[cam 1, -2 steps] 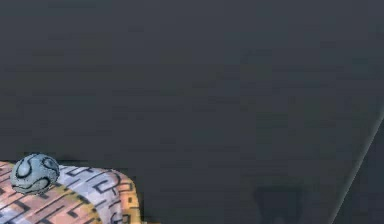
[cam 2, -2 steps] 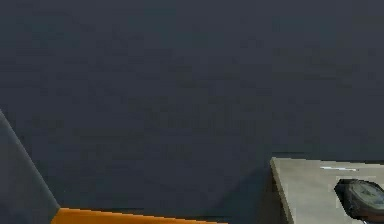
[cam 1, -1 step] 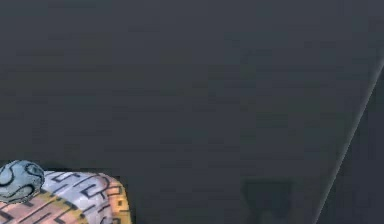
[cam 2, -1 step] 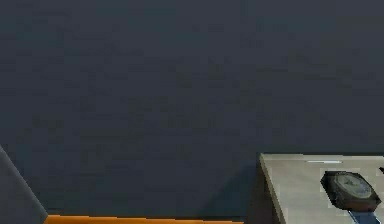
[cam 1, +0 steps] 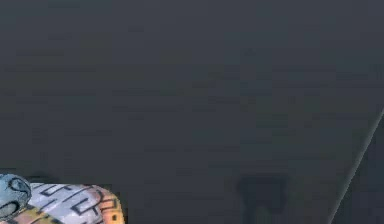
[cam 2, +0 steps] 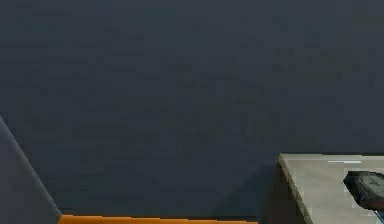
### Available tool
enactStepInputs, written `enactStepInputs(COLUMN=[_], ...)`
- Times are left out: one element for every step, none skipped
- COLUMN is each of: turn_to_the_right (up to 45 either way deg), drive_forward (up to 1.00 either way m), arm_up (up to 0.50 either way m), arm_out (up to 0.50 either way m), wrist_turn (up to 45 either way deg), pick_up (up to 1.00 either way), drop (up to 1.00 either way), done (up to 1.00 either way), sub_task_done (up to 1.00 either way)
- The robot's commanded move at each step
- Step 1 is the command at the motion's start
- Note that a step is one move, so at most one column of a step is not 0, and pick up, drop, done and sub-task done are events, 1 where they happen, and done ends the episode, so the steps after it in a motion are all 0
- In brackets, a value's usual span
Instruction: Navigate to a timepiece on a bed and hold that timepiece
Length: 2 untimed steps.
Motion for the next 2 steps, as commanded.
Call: enactStepInputs(turn_to_the_right=[-45.0,-45.0], drive_forward=[0.0,0.0], arm_up=[0.0,0.0], arm_out=[0.0,0.0], wrist_turn=[0.0,0.0], pick_up=[0.0,0.0], drop=[0.0,0.0], done=[0.0,0.0], sub_task_done=[0.0,0.0])
